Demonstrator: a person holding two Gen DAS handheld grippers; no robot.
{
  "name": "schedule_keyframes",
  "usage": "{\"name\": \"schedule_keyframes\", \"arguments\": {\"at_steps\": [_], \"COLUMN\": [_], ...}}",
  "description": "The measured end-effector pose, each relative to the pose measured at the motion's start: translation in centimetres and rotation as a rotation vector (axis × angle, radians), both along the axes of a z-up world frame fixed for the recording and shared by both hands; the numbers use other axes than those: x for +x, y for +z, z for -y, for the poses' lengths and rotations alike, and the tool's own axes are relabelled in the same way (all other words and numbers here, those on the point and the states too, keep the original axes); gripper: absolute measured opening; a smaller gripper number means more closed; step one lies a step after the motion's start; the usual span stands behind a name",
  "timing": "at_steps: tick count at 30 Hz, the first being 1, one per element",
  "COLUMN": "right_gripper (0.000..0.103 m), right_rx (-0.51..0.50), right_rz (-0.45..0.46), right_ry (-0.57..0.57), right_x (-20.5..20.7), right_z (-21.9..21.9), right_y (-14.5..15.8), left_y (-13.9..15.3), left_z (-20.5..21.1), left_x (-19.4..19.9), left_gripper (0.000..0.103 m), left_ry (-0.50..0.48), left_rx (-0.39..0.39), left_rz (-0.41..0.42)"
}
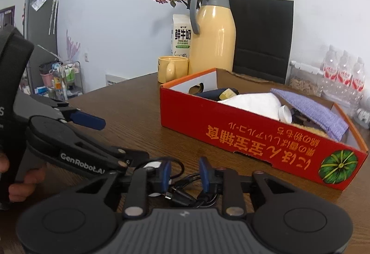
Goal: Organize objects
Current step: 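Grasp the white round device with the left gripper while the right grasps the black cable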
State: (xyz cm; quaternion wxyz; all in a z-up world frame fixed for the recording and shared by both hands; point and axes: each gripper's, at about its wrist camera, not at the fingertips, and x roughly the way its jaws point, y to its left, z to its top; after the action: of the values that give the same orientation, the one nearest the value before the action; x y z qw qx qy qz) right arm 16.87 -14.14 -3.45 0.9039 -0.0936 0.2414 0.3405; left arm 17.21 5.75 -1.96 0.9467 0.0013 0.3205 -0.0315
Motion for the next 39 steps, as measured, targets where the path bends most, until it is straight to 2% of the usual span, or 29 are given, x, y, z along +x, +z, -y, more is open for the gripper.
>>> {"name": "schedule_keyframes", "arguments": {"at_steps": [2, 4, 18, 26, 32, 39], "right_gripper": [0.008, 0.006, 0.003, 0.003, 0.003, 0.003], "right_rx": [0.008, -0.001, 0.032, 0.102, 0.128, 0.155], "right_rz": [-0.008, 0.002, 0.044, 0.071, 0.073, 0.068], "right_ry": [0.019, 0.025, -0.002, -0.102, -0.172, -0.233], "right_x": [0.0, -0.2, -0.8, -0.4, 0.3, 0.8], "right_z": [0.0, -0.1, 0.7, 3.4, 5.6, 7.6], "right_y": [-0.1, -0.2, 0.2, 1.0, 1.0, 1.0], "left_y": [-0.1, -0.1, -0.4, -0.3, 0.1, 0.4], "left_z": [0.2, 0.3, 0.7, 0.8, 1.4, 3.1], "left_x": [0.1, 0.1, 0.1, 0.0, -0.7, -2.0], "left_gripper": [0.102, 0.101, 0.101, 0.101, 0.101, 0.1], "left_ry": [-0.012, -0.02, -0.052, -0.037, -0.008, -0.054], "left_rx": [0.001, -0.002, 0.01, 0.018, 0.069, 0.075], "left_rz": [-0.007, -0.008, -0.013, -0.006, 0.019, 0.035]}}
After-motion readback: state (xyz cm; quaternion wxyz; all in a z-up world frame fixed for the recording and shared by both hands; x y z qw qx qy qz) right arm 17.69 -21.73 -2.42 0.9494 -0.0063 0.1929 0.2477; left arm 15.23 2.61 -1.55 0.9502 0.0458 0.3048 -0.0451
